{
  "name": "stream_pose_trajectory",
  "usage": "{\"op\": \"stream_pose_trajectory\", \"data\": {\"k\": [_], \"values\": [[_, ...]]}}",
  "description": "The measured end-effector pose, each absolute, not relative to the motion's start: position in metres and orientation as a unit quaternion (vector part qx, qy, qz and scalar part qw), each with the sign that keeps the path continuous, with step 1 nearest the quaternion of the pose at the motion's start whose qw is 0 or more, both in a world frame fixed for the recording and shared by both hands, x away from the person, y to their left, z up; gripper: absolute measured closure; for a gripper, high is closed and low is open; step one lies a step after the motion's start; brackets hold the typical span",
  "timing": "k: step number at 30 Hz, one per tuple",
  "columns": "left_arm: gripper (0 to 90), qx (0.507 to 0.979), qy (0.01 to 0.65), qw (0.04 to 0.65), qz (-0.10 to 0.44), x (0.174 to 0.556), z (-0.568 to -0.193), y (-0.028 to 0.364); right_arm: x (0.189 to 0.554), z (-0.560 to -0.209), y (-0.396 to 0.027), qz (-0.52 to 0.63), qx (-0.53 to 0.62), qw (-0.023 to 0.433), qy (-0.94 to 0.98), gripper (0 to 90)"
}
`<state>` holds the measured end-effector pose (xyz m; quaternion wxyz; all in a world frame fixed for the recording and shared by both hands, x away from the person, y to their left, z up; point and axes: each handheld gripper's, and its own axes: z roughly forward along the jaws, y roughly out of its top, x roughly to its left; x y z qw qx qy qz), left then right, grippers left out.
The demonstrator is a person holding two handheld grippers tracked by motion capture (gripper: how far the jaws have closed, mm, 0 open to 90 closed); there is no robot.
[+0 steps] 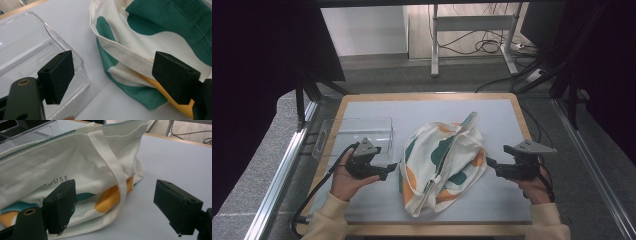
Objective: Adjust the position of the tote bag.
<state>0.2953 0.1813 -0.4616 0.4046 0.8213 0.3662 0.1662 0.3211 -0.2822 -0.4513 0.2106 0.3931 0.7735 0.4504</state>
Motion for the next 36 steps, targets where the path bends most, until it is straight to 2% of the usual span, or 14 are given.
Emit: {"op": "stream_pose_trajectory", "data": {"k": [14, 17, 36], "values": [[20.8, 0.816, 0.362, 0.419, 0.164, 0.290, -0.454, 0.190, 0.319, -0.456, -0.282, 0.445, 0.403, 0.192, 0.776, 20.1], [21.1, 0.808, 0.364, 0.434, 0.160, 0.289, -0.449, 0.191, 0.316, -0.455, -0.280, 0.442, 0.396, 0.193, 0.781, 20.1], [20.5, 0.817, 0.344, 0.437, 0.155, 0.281, -0.448, 0.183, 0.324, -0.459, -0.291, 0.437, 0.417, 0.196, 0.772, 20.1]]}}
